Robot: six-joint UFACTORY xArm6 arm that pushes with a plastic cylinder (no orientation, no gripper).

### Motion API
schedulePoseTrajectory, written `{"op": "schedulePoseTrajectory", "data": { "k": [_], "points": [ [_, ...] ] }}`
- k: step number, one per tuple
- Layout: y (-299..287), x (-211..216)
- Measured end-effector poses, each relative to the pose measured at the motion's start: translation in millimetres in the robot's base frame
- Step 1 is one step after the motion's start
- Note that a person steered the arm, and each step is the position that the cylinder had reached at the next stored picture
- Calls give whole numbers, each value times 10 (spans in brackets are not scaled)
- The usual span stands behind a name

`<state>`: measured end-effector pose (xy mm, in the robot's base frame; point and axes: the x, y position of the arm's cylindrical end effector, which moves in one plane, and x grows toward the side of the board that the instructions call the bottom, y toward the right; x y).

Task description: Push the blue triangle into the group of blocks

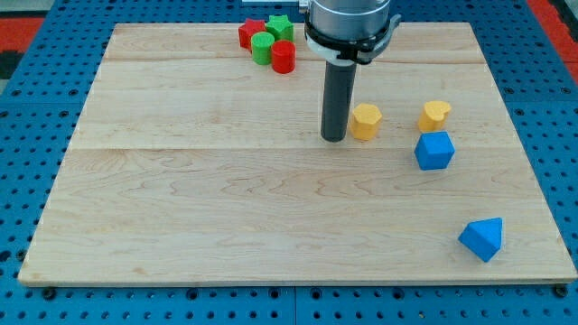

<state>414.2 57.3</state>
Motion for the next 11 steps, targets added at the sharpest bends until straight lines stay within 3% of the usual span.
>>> {"op": "schedulePoseTrajectory", "data": {
  "k": [1, 3, 4, 6, 7, 11],
  "points": [
    [46, -184],
    [564, -96],
    [537, 390],
    [828, 864],
    [1049, 813],
    [997, 700]
  ]
}}
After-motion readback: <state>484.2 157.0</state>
